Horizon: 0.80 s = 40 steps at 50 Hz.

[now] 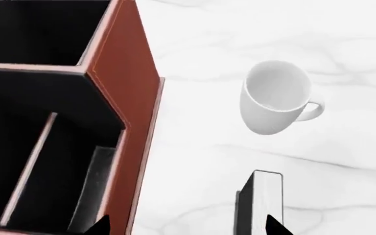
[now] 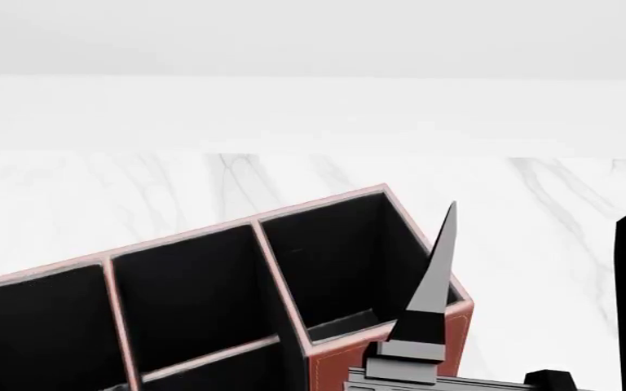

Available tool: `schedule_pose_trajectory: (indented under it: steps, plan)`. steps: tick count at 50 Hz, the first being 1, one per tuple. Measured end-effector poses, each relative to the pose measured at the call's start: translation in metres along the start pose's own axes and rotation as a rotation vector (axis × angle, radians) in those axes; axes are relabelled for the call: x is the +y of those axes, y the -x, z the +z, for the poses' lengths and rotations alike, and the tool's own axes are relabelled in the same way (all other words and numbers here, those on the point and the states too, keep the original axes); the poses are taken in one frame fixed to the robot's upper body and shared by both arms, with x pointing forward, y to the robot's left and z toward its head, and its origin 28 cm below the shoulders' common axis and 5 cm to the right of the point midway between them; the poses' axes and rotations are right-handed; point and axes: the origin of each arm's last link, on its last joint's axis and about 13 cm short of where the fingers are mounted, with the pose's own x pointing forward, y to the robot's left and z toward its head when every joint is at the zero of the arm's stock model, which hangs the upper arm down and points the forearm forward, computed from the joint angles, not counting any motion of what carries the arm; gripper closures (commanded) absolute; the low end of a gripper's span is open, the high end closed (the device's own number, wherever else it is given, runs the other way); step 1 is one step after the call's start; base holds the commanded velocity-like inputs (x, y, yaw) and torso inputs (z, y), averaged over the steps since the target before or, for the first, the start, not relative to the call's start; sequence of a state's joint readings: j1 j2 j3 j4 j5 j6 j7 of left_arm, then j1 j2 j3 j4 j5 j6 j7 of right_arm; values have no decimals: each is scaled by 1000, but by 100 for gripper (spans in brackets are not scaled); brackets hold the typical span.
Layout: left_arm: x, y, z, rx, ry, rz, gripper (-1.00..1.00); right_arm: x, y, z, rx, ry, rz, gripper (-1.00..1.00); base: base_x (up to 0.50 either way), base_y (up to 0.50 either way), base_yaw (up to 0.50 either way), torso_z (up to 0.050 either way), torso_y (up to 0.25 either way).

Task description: Pick up the book and place it in the front compartment of the caddy.

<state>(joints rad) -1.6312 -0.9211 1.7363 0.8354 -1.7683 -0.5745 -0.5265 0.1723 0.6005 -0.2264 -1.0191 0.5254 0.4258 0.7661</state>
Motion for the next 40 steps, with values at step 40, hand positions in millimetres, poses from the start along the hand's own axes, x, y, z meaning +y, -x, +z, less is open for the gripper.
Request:
schedule_pose_trajectory:
  steps: [40]
  plan:
    - [-10,-33,4,108,-90,-109,-100,0,0,-1,2,-2,0,-100,0,0,0,0,0]
